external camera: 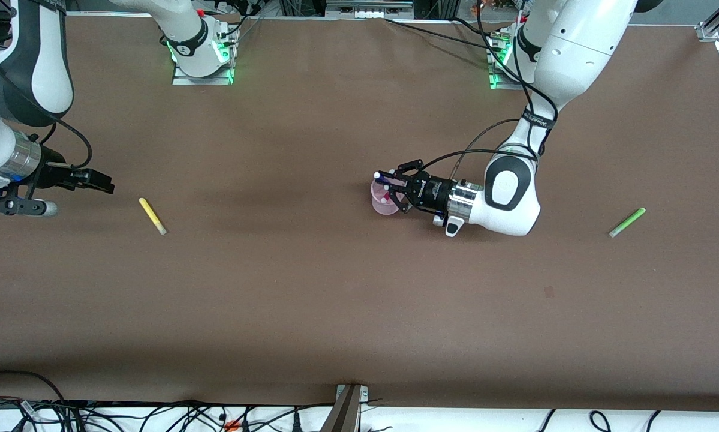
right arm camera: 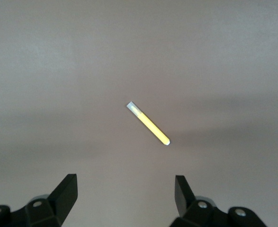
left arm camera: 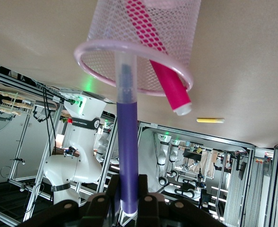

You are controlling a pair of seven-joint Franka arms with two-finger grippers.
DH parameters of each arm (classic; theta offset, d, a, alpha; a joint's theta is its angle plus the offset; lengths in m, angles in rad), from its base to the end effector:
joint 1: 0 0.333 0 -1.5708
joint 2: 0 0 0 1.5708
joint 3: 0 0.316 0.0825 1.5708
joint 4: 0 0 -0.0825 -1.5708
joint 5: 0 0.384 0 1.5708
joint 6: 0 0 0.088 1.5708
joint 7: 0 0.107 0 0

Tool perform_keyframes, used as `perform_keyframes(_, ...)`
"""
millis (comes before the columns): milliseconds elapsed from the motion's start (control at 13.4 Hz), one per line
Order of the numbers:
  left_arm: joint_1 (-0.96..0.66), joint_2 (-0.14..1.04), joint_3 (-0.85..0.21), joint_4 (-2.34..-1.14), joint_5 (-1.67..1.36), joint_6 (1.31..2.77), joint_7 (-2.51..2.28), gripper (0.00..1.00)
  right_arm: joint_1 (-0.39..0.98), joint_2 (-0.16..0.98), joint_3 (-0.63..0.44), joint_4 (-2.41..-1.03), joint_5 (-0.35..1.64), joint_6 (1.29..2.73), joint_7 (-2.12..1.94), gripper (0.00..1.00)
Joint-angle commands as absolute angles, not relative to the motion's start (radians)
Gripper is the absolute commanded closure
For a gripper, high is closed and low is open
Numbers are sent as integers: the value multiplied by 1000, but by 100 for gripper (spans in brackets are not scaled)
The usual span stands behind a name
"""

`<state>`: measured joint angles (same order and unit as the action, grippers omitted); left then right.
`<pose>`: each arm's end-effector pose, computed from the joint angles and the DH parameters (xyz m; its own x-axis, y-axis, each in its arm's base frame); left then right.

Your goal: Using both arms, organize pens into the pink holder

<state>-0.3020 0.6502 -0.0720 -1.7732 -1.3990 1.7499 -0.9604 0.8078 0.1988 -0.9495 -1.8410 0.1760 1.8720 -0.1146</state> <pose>0.5568 -0.3091 0.2148 -0.1382 0.2648 -0.9543 0.9254 -0.3088 -0.2197 0.5837 -0.0445 0.4520 0.9934 -0.0829 -0.0796 -0.0840 -0.9964 -0.0111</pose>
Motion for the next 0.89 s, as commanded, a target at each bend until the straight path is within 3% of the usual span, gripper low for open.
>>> perform_keyframes(0,-304,654,-71,-1772,-1427,1753,-956,12,810,181,-948,-1789,161,1859,-86,9)
perform_keyframes(75,-302,643,-69,-1772,-1421,1753,-956,3,816,176,-948,-1781,161,1847,-72,9)
perform_keyframes(149,-293,628,-69,-1772,-1414,1750,-957,0,821,176,-948,-1757,161,1824,-72,9)
perform_keyframes(373,-273,572,-61,-1770,-1369,1746,-954,0,822,179,-948,-1723,149,1779,-71,9)
perform_keyframes(671,-184,431,-55,-1763,-1077,1746,-953,0,825,169,-937,-1709,121,1744,-69,9)
perform_keyframes(820,-161,368,-54,-1756,-917,1746,-951,0,742,167,-858,-1710,121,1741,-69,9)
